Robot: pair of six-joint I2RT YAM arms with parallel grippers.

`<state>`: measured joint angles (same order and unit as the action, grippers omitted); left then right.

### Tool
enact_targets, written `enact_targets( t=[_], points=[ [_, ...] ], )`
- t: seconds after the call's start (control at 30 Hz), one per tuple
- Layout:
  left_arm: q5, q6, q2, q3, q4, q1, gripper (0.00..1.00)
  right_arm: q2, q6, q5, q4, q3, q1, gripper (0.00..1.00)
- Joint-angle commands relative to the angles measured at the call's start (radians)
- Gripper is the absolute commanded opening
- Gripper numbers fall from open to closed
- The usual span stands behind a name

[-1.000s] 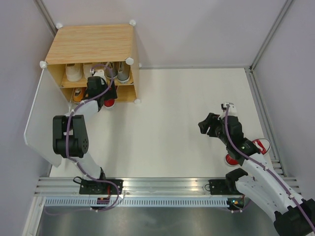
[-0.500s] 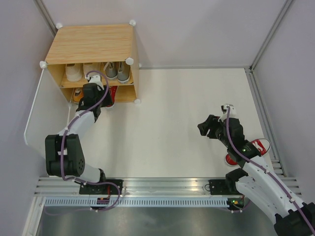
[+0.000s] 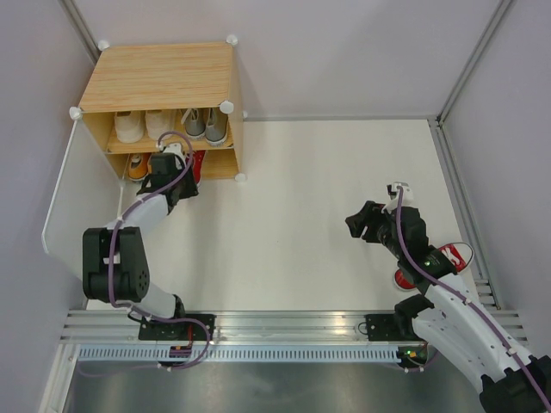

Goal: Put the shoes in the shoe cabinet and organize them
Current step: Place the shoe in the shoe cabinet.

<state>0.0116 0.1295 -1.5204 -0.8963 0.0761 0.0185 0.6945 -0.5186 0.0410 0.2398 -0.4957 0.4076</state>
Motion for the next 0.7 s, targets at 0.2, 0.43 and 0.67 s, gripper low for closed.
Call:
enact_targets(
  t=[0.2,0.43,0.67],
  points=[
    [0.008,-0.027,-0.156,-0.099,0.008,0.003,0.42,0.011,0.012,0.003,-0.037,0.002,-0.004,0.66],
    [-0.009,-0.042,-0.205,-0.136,-0.035,0.003,0.40,0.022,0.017,0.026,-0.033,-0.007,-0.004,0.66],
    [-0.009,-0.082,-0.270,-0.222,-0.048,0.003,0.40,0.042,0.020,0.039,-0.033,-0.015,-0.006,0.66]
  ],
)
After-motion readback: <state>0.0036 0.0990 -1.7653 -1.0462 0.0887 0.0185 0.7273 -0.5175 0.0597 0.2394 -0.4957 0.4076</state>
